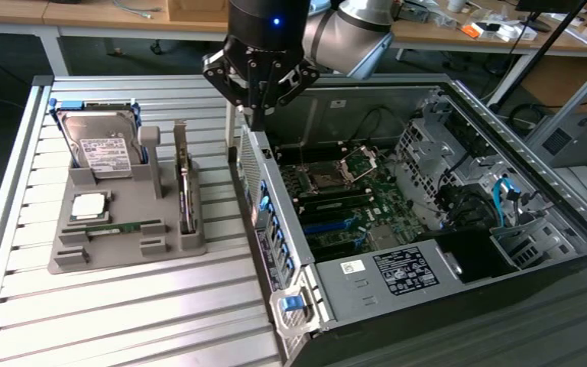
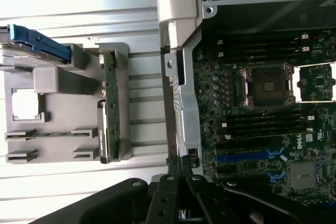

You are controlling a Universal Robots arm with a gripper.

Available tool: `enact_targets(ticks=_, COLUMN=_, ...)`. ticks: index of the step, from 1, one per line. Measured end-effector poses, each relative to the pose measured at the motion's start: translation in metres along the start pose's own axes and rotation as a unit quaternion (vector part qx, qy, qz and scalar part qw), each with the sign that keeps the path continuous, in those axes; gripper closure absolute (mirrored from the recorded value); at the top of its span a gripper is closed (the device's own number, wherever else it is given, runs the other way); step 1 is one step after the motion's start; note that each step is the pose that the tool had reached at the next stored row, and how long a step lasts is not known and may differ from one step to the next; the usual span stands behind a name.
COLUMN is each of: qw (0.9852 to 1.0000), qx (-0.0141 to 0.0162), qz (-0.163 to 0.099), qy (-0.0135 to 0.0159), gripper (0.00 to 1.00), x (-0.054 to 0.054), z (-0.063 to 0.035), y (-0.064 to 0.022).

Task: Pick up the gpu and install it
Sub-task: 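Reach for the gpu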

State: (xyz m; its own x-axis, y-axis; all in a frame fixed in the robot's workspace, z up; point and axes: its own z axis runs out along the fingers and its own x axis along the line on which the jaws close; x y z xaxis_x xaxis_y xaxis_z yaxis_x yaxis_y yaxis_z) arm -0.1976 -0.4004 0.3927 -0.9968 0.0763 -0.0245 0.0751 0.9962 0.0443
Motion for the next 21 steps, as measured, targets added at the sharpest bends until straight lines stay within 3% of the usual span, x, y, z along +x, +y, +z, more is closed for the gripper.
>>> enact_targets(ticks=21, qw=1.0, qx=0.0, qz=0.0, qy=0.0, gripper=0.89, x=0.007, z=-0.0002, y=-0.0008)
